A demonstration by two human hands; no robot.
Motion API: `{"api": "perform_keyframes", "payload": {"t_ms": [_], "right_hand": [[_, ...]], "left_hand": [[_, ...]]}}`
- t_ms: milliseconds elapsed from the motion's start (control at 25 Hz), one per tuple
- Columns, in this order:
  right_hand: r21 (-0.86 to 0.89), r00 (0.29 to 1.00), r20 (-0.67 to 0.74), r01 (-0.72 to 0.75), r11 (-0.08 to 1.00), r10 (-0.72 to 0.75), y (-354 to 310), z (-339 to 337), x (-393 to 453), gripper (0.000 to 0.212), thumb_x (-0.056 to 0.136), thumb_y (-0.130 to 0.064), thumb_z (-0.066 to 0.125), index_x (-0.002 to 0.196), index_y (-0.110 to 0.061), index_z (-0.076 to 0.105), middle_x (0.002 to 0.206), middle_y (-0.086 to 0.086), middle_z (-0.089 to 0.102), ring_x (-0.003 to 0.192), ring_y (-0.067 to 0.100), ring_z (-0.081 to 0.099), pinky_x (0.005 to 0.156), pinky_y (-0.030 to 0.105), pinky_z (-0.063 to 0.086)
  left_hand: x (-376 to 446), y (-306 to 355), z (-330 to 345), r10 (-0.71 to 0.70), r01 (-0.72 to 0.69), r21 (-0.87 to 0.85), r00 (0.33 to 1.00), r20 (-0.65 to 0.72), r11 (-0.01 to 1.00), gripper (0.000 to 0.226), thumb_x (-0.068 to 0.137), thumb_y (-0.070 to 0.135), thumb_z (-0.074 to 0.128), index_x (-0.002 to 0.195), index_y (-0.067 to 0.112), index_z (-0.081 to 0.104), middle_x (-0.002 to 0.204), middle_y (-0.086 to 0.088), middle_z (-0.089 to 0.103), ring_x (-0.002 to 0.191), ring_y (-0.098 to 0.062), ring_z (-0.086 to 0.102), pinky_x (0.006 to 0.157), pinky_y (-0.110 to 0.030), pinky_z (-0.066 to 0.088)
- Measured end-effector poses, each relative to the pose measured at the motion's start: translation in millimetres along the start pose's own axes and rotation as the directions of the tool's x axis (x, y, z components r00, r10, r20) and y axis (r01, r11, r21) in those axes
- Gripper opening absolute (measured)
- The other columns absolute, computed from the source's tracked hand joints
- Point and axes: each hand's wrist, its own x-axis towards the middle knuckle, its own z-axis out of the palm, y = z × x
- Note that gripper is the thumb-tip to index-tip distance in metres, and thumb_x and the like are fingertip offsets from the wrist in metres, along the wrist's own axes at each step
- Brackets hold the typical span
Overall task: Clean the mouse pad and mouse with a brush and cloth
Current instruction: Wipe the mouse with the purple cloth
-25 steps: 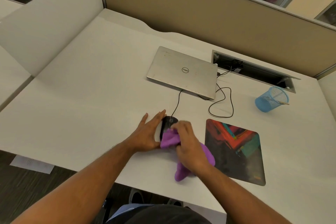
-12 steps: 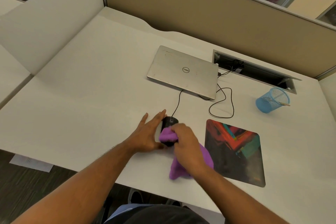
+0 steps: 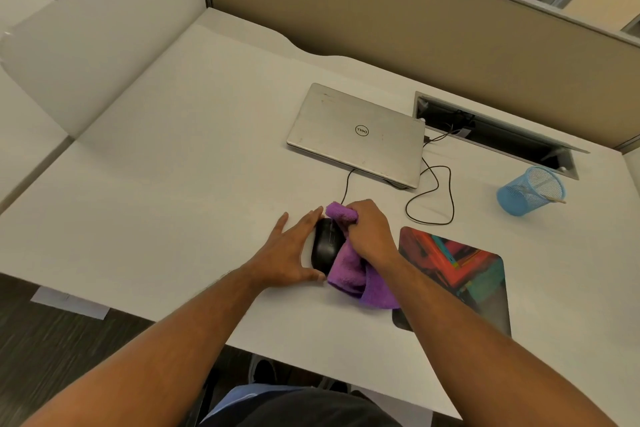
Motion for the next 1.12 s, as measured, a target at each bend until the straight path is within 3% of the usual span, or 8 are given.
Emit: {"api": "perform_keyframes", "payload": {"t_ms": [200,320,400,480,640,800,1040,1120], "right_hand": [[-0.034,0.997,-0.07,0.03,0.999,-0.032,-7.0,19.3,-36.9,0.038,0.088,0.003,0.05,0.118,-0.017,0.063,0.115,0.0,0.059,0.104,0.019,0.056,0.089,0.033,0.052],[-0.13,0.97,-0.023,0.237,0.963,-0.242,-5.9,26.1,-88.0,0.052,0.081,0.004,0.061,0.13,-0.015,0.06,0.128,0.0,0.056,0.116,0.018,0.05,0.1,0.026,0.044],[-0.235,0.886,0.094,0.463,0.855,-0.454,-1.8,15.2,-89.8,0.049,0.08,0.003,0.068,0.126,-0.011,0.064,0.127,0.005,0.062,0.116,0.023,0.055,0.101,0.033,0.048],[-0.273,0.815,0.179,0.579,0.768,-0.551,-4.1,1.3,-64.3,0.04,0.079,0.003,0.065,0.116,-0.012,0.068,0.121,0.006,0.067,0.111,0.025,0.057,0.097,0.037,0.049],[-0.33,0.878,0.229,0.476,0.815,-0.42,-21.9,-6.4,-6.6,0.044,0.08,0.005,0.057,0.116,-0.017,0.068,0.115,0.002,0.063,0.106,0.025,0.053,0.091,0.04,0.045],[-0.367,0.903,0.225,0.427,0.826,-0.367,-23.7,1.8,0.6,0.04,0.084,0.0,0.057,0.118,-0.021,0.065,0.112,0.002,0.059,0.104,0.023,0.051,0.087,0.039,0.047],[-0.224,0.792,0.265,0.606,0.764,-0.55,2.7,1.2,-41.1,0.05,0.077,0.003,0.063,0.124,-0.013,0.07,0.134,0.007,0.064,0.123,0.025,0.055,0.105,0.034,0.044],[-0.179,0.818,0.282,0.558,0.81,-0.501,0.5,-8.2,-27.9,0.056,0.076,0.011,0.059,0.124,-0.014,0.071,0.131,0.004,0.066,0.123,0.022,0.055,0.106,0.032,0.044]], "left_hand": [[0.1,-0.5,0.4,0.017,-0.019,-0.042,0.999,-0.028,0.999,0.127,0.069,0.073,0.072,0.155,0.038,-0.015,0.164,0.019,0.01,0.147,0.005,0.012,0.12,-0.035,-0.016],[-0.8,-3.4,2.2,0.043,-0.044,-0.032,0.999,-0.026,0.999,0.125,0.073,0.07,0.069,0.156,0.032,-0.015,0.164,0.012,0.017,0.147,0.004,0.012,0.121,-0.037,-0.014],[-0.9,-3.1,2.1,0.048,-0.048,-0.018,0.999,-0.021,0.999,0.121,0.077,0.068,0.068,0.156,0.03,-0.016,0.164,0.01,0.018,0.148,0.002,0.013,0.121,-0.039,-0.013],[0.3,-1.1,1.2,0.03,-0.03,-0.032,0.999,-0.011,0.999,0.122,0.075,0.072,0.068,0.156,0.033,-0.016,0.164,0.013,0.016,0.147,0.004,0.014,0.121,-0.036,-0.014],[1.2,2.0,-0.6,-0.011,0.011,-0.052,1.0,0.004,0.999,0.129,0.069,0.072,0.071,0.153,0.039,-0.021,0.164,0.017,0.013,0.146,0.004,0.017,0.119,-0.03,-0.018],[0.5,2.9,-0.9,-0.023,0.021,-0.096,1.0,-0.015,0.995,0.135,0.067,0.068,0.077,0.152,0.038,-0.023,0.161,0.021,0.015,0.142,0.014,0.012,0.121,-0.032,-0.014],[-0.3,0.4,1.6,0.004,-0.011,-0.131,0.999,-0.049,0.991,0.131,0.07,0.073,0.071,0.154,0.034,-0.021,0.162,0.014,0.022,0.143,0.012,0.015,0.122,-0.037,-0.01],[0.0,0.4,1.7,-0.015,0.009,-0.135,0.999,-0.041,0.991,0.134,0.067,0.072,0.074,0.153,0.037,-0.022,0.162,0.016,0.02,0.144,0.012,0.013,0.121,-0.034,-0.011]]}}
